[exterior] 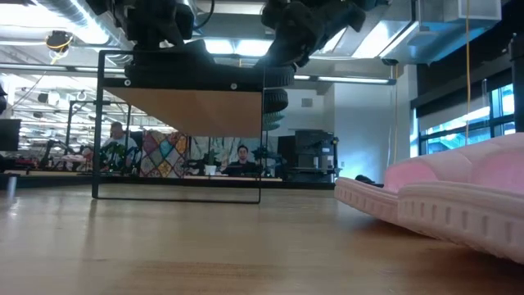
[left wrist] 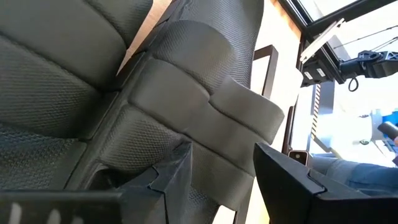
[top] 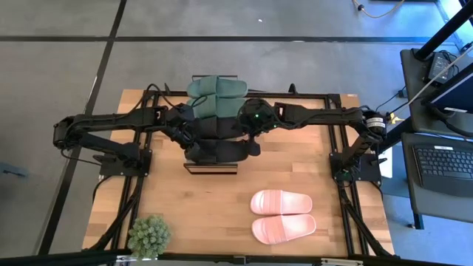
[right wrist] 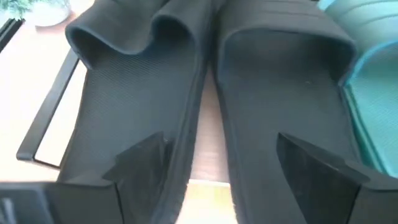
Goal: Pick and place slides into the shelf
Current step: Put the black slipper on the shelf
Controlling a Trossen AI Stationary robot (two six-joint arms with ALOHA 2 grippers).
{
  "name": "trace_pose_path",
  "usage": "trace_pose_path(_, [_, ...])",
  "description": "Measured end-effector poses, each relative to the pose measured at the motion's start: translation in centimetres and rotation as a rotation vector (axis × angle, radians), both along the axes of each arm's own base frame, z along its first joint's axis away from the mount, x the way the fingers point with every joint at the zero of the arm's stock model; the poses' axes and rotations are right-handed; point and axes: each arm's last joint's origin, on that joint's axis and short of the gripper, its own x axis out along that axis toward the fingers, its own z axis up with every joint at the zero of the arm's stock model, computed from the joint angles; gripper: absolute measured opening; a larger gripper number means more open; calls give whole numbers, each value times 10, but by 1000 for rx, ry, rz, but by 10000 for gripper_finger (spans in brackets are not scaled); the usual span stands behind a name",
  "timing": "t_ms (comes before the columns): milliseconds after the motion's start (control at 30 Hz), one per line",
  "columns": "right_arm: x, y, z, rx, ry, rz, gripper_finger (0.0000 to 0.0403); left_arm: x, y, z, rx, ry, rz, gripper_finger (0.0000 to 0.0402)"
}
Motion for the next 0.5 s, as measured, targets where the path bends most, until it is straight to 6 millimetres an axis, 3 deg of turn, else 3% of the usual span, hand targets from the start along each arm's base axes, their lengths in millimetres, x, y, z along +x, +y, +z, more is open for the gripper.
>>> trace_pose_path(500, [11,2,7,17,-129,-29,306,0,0,0,-14,3,14,165])
